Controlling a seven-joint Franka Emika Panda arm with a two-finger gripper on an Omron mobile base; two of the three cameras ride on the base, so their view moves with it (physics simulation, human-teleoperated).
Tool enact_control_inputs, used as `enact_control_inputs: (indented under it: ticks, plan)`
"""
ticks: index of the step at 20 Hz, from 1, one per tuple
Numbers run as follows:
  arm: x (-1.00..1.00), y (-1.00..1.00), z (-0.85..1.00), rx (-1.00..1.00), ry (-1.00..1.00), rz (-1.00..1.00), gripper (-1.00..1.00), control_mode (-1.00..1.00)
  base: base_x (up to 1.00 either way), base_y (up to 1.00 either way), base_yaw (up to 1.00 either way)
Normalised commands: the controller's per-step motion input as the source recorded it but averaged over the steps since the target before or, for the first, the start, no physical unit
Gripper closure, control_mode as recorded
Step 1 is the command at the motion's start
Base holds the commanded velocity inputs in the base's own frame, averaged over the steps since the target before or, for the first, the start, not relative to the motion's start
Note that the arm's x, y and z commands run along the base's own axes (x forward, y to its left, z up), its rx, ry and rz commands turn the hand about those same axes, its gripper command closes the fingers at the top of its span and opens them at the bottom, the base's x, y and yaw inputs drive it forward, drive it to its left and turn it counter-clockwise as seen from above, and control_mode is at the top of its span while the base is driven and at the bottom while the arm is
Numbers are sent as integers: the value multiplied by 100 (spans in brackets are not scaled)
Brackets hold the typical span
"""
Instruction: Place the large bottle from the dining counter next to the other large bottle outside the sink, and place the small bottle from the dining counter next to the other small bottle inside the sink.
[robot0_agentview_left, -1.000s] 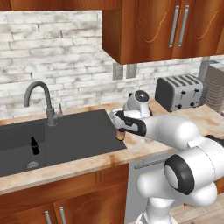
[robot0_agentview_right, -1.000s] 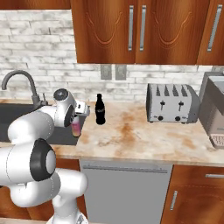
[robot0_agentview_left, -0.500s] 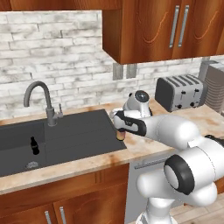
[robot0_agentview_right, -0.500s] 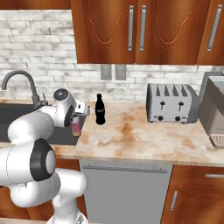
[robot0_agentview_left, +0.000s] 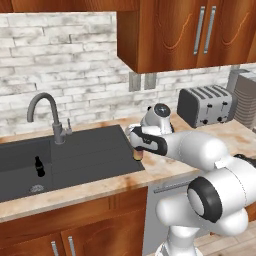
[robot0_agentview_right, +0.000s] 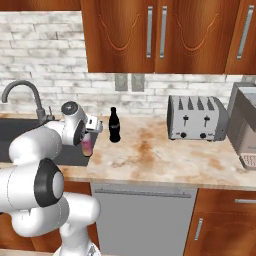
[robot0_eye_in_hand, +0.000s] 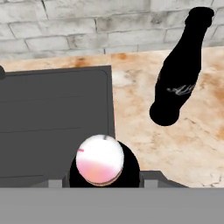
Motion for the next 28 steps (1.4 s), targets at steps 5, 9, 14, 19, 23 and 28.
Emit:
enact_control_inputs:
  ticks: [5,9,14,19,23,28]
  plan:
    - [5,-1,-3,0,0,0,100,-100,0,0,0]
    - [8,-6,-3,0,0,0,100,-100,0,0,0]
    - [18,-17,0,0,0,0,100,-100,0,0,0]
    - [21,-21,0,0,0,0,100,-100,0,0,0]
    - [17,-15,-3,0,0,0,100,-100,0,0,0]
    - [14,-9,-7,-1,0,0,100,-100,0,0,0]
